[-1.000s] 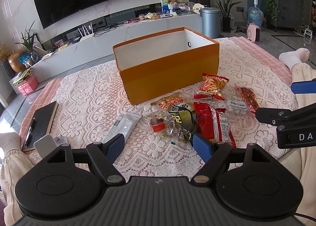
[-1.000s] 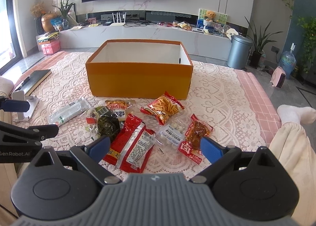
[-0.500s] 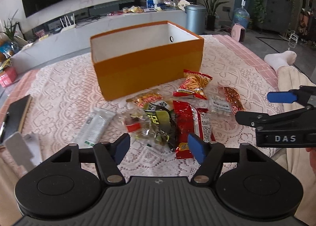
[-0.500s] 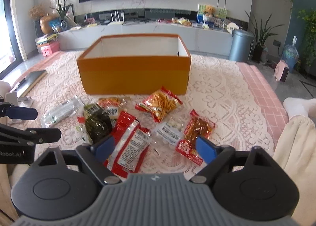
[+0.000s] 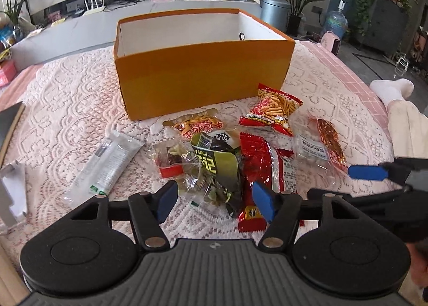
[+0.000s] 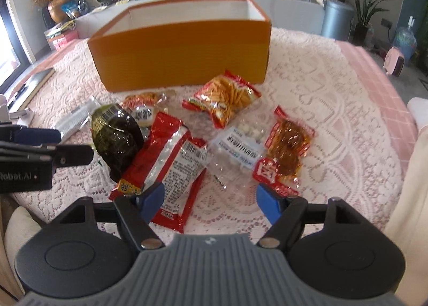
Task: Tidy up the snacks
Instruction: 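Grasp the red-and-white snack bag with the right tool while the left tool grasps the dark green packet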
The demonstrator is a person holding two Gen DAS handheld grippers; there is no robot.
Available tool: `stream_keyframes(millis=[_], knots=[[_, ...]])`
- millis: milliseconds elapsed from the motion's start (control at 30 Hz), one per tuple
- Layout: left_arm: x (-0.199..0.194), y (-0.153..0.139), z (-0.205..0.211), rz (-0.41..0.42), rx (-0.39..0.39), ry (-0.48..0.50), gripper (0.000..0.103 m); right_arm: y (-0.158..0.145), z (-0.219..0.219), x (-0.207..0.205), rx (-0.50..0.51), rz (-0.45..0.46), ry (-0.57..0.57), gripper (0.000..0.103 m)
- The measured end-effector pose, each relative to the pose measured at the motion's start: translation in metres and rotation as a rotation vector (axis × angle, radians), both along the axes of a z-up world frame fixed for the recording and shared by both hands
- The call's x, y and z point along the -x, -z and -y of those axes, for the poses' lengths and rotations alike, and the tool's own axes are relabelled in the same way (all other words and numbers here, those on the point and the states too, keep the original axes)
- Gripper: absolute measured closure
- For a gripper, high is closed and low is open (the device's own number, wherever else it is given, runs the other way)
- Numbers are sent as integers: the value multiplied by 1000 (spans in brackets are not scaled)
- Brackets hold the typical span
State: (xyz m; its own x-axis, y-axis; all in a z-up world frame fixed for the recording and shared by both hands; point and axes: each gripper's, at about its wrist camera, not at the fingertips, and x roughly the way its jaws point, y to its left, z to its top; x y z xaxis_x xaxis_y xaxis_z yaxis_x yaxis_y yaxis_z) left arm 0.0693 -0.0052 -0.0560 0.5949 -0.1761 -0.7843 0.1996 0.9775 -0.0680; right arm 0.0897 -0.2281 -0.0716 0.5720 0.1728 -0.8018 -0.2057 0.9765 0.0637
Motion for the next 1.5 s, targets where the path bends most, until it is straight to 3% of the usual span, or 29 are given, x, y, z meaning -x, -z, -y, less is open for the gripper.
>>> stream_keyframes(millis=[133, 367, 567, 733, 867, 967, 1067, 1200, 1500], knots=[[-10, 9, 3, -16, 1, -10, 28, 10, -1, -10, -2, -34, 1, 29], [-25, 26, 6, -32, 0, -10, 40, 24, -4, -23, -8, -70, -7, 29], [-31, 34, 5, -17, 57, 3, 40, 31, -2, -29, -34, -83, -7, 29], [-37, 38, 6, -5, 73, 4, 34, 32, -1, -32, -61, -93, 4, 29], [-36, 37, 13, 26, 38, 15, 35, 32, -1, -33, -62, -90, 1, 29], [-31, 34, 21, 81, -5, 49, 51, 33, -1, -33, -67, -92, 2, 29], [-25, 34, 31, 116, -80, 81, 54, 33, 0, -33, -69, -93, 2, 29], [-19, 33, 29, 114, -75, 79, 56, 33, 1, -33, -77, -95, 2, 29], [0, 22, 30, 168, -35, 179, 58, 35, 5, -35, -91, -104, 11, 28]])
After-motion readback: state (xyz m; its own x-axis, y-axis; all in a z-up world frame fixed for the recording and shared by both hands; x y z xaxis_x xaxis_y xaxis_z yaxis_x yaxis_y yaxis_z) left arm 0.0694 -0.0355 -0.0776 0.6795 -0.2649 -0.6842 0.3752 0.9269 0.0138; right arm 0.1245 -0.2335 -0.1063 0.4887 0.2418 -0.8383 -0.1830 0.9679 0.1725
